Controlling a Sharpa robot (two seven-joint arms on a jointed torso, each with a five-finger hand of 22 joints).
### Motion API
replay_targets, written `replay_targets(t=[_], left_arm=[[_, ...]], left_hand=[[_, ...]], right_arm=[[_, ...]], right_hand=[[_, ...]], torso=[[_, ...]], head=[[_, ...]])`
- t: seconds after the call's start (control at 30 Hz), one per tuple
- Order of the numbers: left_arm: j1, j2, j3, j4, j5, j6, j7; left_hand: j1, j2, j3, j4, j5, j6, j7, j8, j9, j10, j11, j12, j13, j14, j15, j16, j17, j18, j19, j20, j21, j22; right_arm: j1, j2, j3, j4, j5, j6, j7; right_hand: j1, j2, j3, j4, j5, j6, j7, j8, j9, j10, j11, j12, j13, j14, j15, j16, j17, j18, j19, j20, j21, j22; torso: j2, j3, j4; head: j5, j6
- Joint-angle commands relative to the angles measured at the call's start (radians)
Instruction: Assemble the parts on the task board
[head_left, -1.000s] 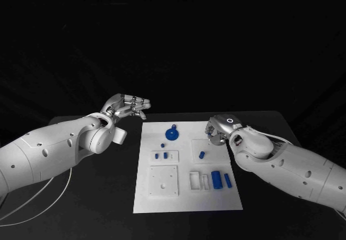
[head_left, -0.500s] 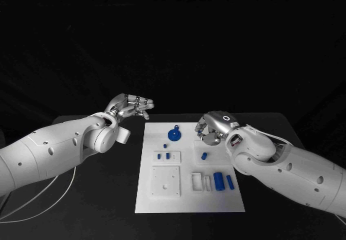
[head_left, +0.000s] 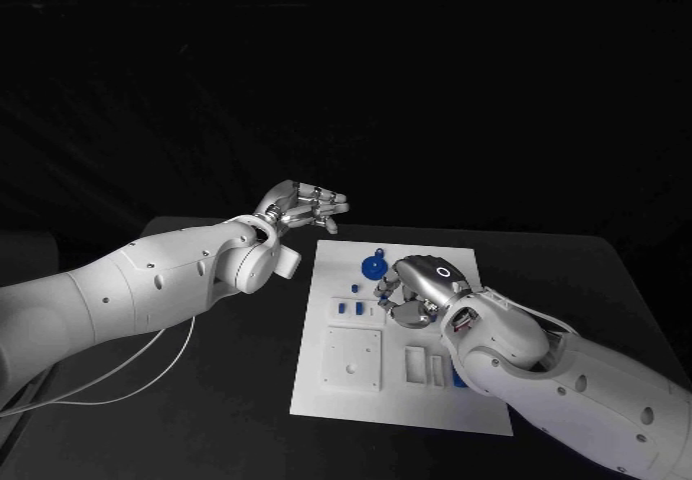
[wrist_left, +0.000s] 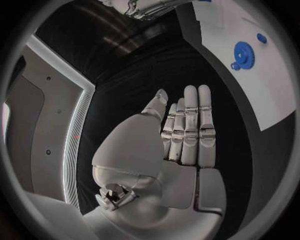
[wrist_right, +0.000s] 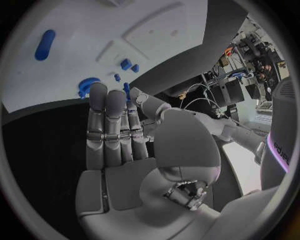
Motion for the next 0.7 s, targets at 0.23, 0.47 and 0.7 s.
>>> replay_targets(t=[0.23,0.47,0.7], left_arm=[[0.001,0.033,-0.001,-0.012,0.0,-0.03,0.008],[0.001,0.048,-0.001,-0.023,-0.003,-0.033,-0.008],[0.001,0.057,-0.001,-0.029,-0.006,-0.032,-0.023]], left_hand=[[0.002,0.001,-0.003,0.002,0.01,0.003,-0.004,0.004,0.001,0.003,-0.002,0.001,-0.001,-0.004,0.003,-0.004,0.002,0.007,-0.006,0.002,0.008,0.014],[-0.01,-0.003,-0.007,0.01,0.016,0.005,-0.005,0.003,0.0,0.003,-0.002,0.001,-0.001,-0.007,0.004,-0.004,0.002,0.006,-0.009,0.004,0.006,0.015],[-0.016,-0.003,-0.008,0.016,0.018,0.004,-0.004,0.002,0.0,0.003,-0.002,0.001,-0.001,-0.005,0.004,0.0,0.004,0.006,-0.006,0.003,0.007,0.016]], right_arm=[[-0.058,0.029,-0.005,-0.012,-0.034,-0.042,0.028],[-0.089,0.036,-0.007,-0.028,-0.063,-0.083,0.033],[-0.111,0.038,-0.007,-0.04,-0.062,-0.117,0.041]], right_hand=[[0.006,0.009,-0.004,-0.008,0.003,0.007,-0.001,-0.004,0.001,0.032,-0.027,0.005,0.008,0.002,-0.005,-0.009,0.001,0.026,0.016,-0.001,-0.025,0.025],[0.006,0.005,0.001,-0.004,0.003,0.01,-0.001,-0.003,0.0,0.034,-0.028,0.005,0.008,0.003,-0.005,-0.008,0.003,0.026,0.019,-0.001,-0.032,0.039],[0.01,0.006,-0.008,-0.002,0.003,0.01,-0.001,-0.004,-0.001,0.033,-0.028,0.005,0.007,0.003,-0.005,-0.009,0.003,0.026,0.025,-0.001,-0.046,0.047]], torso=[[0.002,0.0007,-0.0015],[0.002,0.0004,-0.0024],[0.002,-0.0002,-0.0001]], head=[[0.075,-0.028],[0.116,-0.044],[0.139,-0.06]])
